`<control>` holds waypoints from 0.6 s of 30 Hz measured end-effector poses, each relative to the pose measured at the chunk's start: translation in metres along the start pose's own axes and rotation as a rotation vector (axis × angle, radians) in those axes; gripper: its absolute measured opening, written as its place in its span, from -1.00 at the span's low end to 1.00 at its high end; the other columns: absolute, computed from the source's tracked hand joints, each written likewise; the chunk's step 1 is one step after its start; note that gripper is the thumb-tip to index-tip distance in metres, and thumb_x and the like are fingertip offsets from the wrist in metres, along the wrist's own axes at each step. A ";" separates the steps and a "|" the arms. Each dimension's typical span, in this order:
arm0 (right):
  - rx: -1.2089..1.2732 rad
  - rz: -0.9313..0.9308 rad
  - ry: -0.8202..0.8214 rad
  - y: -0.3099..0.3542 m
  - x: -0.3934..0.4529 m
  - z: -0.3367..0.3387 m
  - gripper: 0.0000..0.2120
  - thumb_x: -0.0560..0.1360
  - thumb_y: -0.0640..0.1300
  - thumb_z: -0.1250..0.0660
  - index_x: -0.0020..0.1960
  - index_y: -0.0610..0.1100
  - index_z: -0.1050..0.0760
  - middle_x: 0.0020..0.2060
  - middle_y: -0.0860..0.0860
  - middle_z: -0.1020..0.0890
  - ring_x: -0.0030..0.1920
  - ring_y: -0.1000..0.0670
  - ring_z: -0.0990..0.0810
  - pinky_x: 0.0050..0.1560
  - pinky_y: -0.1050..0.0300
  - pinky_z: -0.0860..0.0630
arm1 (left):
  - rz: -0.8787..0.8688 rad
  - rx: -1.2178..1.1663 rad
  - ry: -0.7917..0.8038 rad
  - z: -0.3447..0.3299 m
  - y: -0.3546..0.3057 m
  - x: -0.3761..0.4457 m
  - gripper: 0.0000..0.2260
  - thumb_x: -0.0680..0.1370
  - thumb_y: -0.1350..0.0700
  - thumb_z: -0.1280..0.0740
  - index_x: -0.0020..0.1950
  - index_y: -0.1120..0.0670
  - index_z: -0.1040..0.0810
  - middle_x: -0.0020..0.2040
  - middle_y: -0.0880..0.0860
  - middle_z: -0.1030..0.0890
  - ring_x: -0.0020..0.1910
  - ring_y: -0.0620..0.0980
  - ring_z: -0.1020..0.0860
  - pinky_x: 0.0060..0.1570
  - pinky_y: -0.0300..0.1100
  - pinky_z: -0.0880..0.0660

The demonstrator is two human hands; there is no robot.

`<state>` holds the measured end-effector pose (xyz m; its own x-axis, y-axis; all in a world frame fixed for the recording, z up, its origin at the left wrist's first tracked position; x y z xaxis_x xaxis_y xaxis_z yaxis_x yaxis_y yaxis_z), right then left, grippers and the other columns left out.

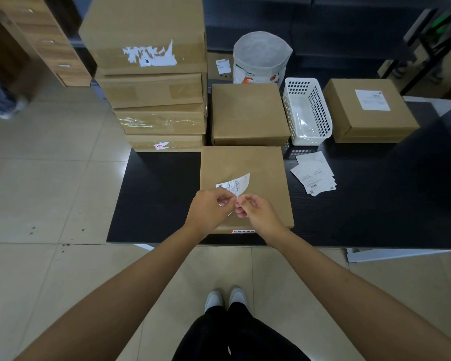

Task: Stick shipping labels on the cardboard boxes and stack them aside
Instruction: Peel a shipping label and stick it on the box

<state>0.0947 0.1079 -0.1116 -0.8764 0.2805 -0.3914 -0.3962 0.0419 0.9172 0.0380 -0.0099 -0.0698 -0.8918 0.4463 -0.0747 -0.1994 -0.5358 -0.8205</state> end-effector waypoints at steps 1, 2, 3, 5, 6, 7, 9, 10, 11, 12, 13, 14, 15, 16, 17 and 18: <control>-0.004 0.005 0.001 0.000 0.000 0.000 -0.80 0.62 -0.21 -0.20 -0.15 -0.11 -0.51 -0.24 0.03 -0.60 -0.20 0.09 -0.56 -0.11 0.27 -0.51 | -0.002 -0.007 0.000 0.001 0.000 0.000 -0.92 0.50 0.12 -0.40 -0.08 0.07 -0.69 -0.22 -0.11 -0.66 -0.19 -0.16 -0.62 -0.06 -0.18 -0.58; -0.014 0.011 0.002 0.001 0.000 0.000 -0.79 0.62 -0.21 -0.20 -0.15 -0.10 -0.52 -0.24 0.04 -0.60 -0.20 0.09 -0.56 -0.10 0.26 -0.50 | 0.000 -0.016 -0.001 0.001 0.000 0.000 -0.92 0.50 0.14 -0.40 -0.07 0.07 -0.70 -0.23 -0.12 -0.66 -0.19 -0.16 -0.62 -0.05 -0.20 -0.57; -0.023 0.019 0.003 0.002 0.000 0.000 -0.78 0.62 -0.21 -0.20 -0.16 -0.09 -0.52 -0.24 0.05 -0.60 -0.19 0.09 -0.56 -0.10 0.25 -0.51 | 0.002 -0.024 -0.001 0.001 0.000 0.000 -0.92 0.50 0.14 -0.41 -0.06 0.08 -0.70 -0.23 -0.13 -0.65 -0.19 -0.16 -0.62 -0.05 -0.21 -0.57; -0.037 0.031 0.002 0.004 0.000 0.000 -0.78 0.62 -0.21 -0.20 -0.16 -0.07 -0.51 -0.24 0.06 -0.60 -0.20 0.10 -0.56 -0.10 0.26 -0.51 | 0.003 -0.030 -0.001 0.001 0.000 0.000 -0.91 0.50 0.15 -0.41 -0.05 0.09 -0.70 -0.20 -0.10 -0.67 -0.18 -0.16 -0.62 -0.04 -0.22 -0.57; -0.045 0.035 -0.002 0.004 -0.001 0.001 -0.79 0.62 -0.22 -0.20 -0.15 -0.07 -0.51 -0.24 0.06 -0.60 -0.21 0.11 -0.55 -0.11 0.29 -0.51 | 0.001 -0.029 -0.004 0.001 0.000 0.000 -0.91 0.50 0.15 -0.41 -0.05 0.09 -0.70 -0.19 -0.08 -0.68 -0.18 -0.15 -0.63 -0.04 -0.22 -0.57; -0.054 0.039 -0.007 0.005 -0.001 0.001 -0.81 0.62 -0.22 -0.20 -0.13 -0.08 -0.51 -0.24 0.06 -0.59 -0.22 0.12 -0.55 -0.12 0.32 -0.51 | -0.002 -0.026 -0.007 0.001 -0.001 0.000 -0.91 0.50 0.15 -0.41 -0.05 0.10 -0.70 -0.18 -0.06 -0.69 -0.18 -0.14 -0.63 -0.04 -0.21 -0.57; -0.087 0.050 -0.024 0.006 -0.001 0.003 -0.86 0.61 -0.23 -0.21 -0.08 -0.14 -0.52 -0.24 0.06 -0.59 -0.23 0.14 -0.54 -0.15 0.35 -0.50 | -0.005 -0.003 -0.009 0.000 -0.002 0.000 -0.90 0.50 0.13 -0.41 -0.05 0.09 -0.70 -0.17 -0.05 -0.70 -0.19 -0.15 -0.62 -0.05 -0.22 -0.56; -0.119 0.063 -0.035 0.006 -0.001 0.004 -0.87 0.61 -0.22 -0.21 -0.06 -0.15 -0.52 -0.24 0.06 -0.58 -0.23 0.14 -0.54 -0.13 0.32 -0.51 | 0.000 0.021 -0.002 0.000 -0.002 0.000 -0.90 0.50 0.11 -0.40 -0.05 0.07 -0.70 -0.17 -0.06 -0.69 -0.21 -0.17 -0.61 -0.07 -0.23 -0.55; -0.158 0.080 -0.045 0.007 -0.001 0.005 -0.87 0.60 -0.22 -0.21 -0.07 -0.14 -0.52 -0.24 0.07 -0.58 -0.22 0.13 -0.54 -0.10 0.26 -0.51 | 0.004 0.057 0.010 -0.001 -0.002 0.001 -0.90 0.51 0.08 -0.39 -0.06 0.04 -0.69 -0.17 -0.09 -0.69 -0.21 -0.20 -0.60 -0.08 -0.25 -0.54; -0.203 0.100 -0.054 0.009 -0.001 0.006 -0.87 0.59 -0.22 -0.22 -0.08 -0.13 -0.53 -0.24 0.08 -0.58 -0.22 0.12 -0.54 -0.07 0.20 -0.52 | -0.001 0.110 0.024 -0.002 -0.003 0.001 -0.89 0.51 0.04 -0.38 -0.06 0.01 -0.68 -0.17 -0.11 -0.68 -0.21 -0.22 -0.59 -0.10 -0.27 -0.52; -0.248 0.120 -0.060 0.010 -0.002 0.006 -0.87 0.59 -0.21 -0.23 -0.09 -0.13 -0.53 -0.25 0.08 -0.58 -0.21 0.12 -0.53 -0.04 0.17 -0.52 | -0.021 0.172 0.035 -0.002 -0.004 0.000 -0.89 0.51 0.02 -0.36 -0.06 -0.01 -0.67 -0.18 -0.12 -0.68 -0.20 -0.22 -0.59 -0.13 -0.29 -0.50; -0.289 0.137 -0.065 0.013 -0.002 0.007 -0.87 0.59 -0.20 -0.24 -0.08 -0.14 -0.55 -0.23 0.08 -0.58 -0.20 0.11 -0.53 -0.03 0.16 -0.50 | -0.052 0.230 0.039 -0.002 -0.007 0.000 -0.88 0.51 0.02 -0.35 -0.06 -0.02 -0.67 -0.18 -0.12 -0.67 -0.19 -0.21 -0.59 -0.15 -0.30 -0.47; -0.321 0.150 -0.069 0.014 -0.003 0.007 -0.87 0.58 -0.20 -0.24 -0.07 -0.16 -0.56 -0.21 0.05 -0.60 -0.19 0.10 -0.53 -0.04 0.18 -0.48 | -0.089 0.273 0.035 -0.002 -0.010 -0.001 -0.88 0.51 0.03 -0.34 -0.07 -0.01 -0.66 -0.19 -0.11 -0.67 -0.19 -0.19 -0.59 -0.18 -0.29 -0.46; -0.347 0.160 -0.075 0.016 -0.003 0.007 -0.87 0.58 -0.19 -0.25 -0.06 -0.18 -0.57 -0.17 0.01 -0.61 -0.17 0.08 -0.54 -0.05 0.20 -0.47 | -0.118 0.301 0.026 -0.002 -0.013 -0.002 -0.88 0.51 0.04 -0.34 -0.08 0.00 -0.66 -0.20 -0.09 -0.66 -0.19 -0.16 -0.59 -0.19 -0.27 -0.46; -0.365 0.171 -0.081 0.017 -0.004 0.008 -0.87 0.57 -0.19 -0.26 -0.05 -0.19 -0.57 -0.14 -0.02 -0.62 -0.15 0.06 -0.55 -0.06 0.21 -0.46 | -0.137 0.318 0.015 -0.001 -0.015 -0.002 -0.88 0.50 0.05 -0.34 -0.09 0.02 -0.66 -0.20 -0.08 -0.66 -0.19 -0.12 -0.59 -0.19 -0.23 -0.47; -0.376 0.182 -0.087 0.019 -0.004 0.009 -0.88 0.57 -0.19 -0.27 -0.06 -0.19 -0.57 -0.13 -0.04 -0.63 -0.15 0.05 -0.55 -0.08 0.22 -0.46 | -0.144 0.329 0.003 -0.001 -0.016 -0.003 -0.89 0.50 0.05 -0.34 -0.10 0.03 -0.65 -0.21 -0.07 -0.66 -0.19 -0.10 -0.59 -0.19 -0.21 -0.48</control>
<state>0.0934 0.1157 -0.0919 -0.9211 0.3319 -0.2032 -0.3238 -0.3638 0.8734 0.0443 -0.0018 -0.0568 -0.8439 0.5359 0.0260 -0.4434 -0.6692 -0.5963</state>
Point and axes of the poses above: each hand's wrist, its own x-axis towards the middle knuckle, its own z-axis out of the back of the hand, y = z × x, the point moved 8 cm from there along x, towards the middle knuckle
